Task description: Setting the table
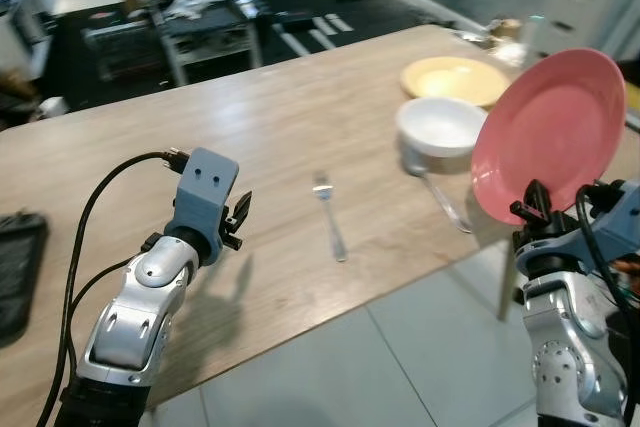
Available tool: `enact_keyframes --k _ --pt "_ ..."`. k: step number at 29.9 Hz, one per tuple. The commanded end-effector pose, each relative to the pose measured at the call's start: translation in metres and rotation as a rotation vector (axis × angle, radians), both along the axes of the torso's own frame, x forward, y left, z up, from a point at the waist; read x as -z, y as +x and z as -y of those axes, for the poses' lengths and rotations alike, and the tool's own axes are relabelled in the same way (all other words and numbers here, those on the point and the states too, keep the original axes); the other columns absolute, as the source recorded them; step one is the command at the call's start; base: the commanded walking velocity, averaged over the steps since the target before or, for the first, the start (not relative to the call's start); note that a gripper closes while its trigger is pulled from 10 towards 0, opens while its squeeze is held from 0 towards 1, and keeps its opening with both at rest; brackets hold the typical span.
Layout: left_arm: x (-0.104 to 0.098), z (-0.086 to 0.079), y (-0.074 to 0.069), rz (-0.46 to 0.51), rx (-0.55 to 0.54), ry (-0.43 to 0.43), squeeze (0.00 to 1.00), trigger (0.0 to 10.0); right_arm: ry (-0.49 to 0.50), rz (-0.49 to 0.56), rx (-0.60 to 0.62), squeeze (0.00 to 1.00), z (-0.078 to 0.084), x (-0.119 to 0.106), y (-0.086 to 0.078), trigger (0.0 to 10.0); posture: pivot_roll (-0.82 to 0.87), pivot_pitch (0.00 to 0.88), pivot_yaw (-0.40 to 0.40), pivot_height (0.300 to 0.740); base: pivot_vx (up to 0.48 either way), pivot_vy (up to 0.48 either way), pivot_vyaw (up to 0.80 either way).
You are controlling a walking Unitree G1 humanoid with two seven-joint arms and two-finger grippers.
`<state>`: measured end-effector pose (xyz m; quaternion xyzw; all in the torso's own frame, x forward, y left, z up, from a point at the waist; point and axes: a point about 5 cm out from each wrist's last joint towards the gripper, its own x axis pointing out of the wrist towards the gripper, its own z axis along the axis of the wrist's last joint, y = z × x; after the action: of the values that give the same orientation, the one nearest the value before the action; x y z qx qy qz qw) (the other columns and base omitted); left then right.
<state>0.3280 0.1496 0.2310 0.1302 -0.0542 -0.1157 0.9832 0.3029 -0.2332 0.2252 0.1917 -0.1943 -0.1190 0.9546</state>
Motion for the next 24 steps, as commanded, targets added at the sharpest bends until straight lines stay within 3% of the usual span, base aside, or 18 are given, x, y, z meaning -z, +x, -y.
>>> enact_keyframes --k 1,4,24 --pt "0.006 -0.002 0.001 -0.021 -0.001 0.007 0.0 10.0 -0.001 0.001 0.011 0.0 0.001 0.003 -0.002 10.0 0.07 0.114 0.125 0.74 0.0 0.0 -0.78" --pt "0.013 -0.003 0.004 -0.04 -0.018 0.07 0.0 10.0 0.005 0.0 0.016 0.0 0.001 0.004 -0.001 10.0 0.06 0.113 0.128 0.74 0.0 0.0 -0.79" --pt "0.015 0.001 0.007 -0.037 0.007 0.095 0.0 10.0 0.008 -0.002 -0.002 0.0 -0.001 0.004 0.002 10.0 0.06 0.116 0.129 0.74 0.0 0.0 -0.78"
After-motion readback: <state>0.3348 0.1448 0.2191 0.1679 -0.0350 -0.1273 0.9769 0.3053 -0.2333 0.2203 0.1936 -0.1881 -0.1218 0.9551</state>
